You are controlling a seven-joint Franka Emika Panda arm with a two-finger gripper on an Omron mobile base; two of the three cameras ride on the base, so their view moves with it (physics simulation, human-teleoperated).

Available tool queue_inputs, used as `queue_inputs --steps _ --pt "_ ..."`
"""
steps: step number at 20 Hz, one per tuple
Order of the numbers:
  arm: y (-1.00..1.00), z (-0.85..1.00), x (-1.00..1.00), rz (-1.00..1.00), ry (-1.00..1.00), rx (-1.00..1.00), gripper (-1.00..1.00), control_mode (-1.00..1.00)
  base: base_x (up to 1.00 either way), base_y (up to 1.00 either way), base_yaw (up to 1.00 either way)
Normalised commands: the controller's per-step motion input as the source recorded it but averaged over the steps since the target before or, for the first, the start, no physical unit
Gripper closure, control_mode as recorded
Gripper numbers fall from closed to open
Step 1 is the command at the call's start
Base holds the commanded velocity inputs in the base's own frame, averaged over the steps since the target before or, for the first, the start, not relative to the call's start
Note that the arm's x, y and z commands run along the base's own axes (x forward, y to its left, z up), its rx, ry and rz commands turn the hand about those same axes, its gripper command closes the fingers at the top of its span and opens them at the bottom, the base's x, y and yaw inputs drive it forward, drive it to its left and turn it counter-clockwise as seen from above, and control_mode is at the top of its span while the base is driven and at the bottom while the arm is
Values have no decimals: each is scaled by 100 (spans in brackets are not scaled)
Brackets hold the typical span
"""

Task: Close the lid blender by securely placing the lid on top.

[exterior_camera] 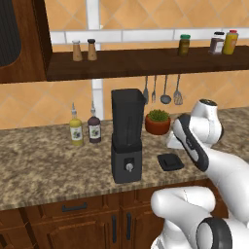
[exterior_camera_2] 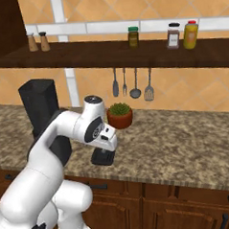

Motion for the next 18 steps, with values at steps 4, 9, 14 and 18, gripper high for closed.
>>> queue_inputs --steps 4,9,14,18 --pt "0 -39 34 18 2 0 -100 -100 0 0 0" --pt "3 -30 36 12 5 -1 -100 -100 0 0 0" --pt "2 -29 31 6 5 -2 -100 -100 0 0 0" --pt "0 -27 15 0 7 -1 -100 -100 0 0 0"
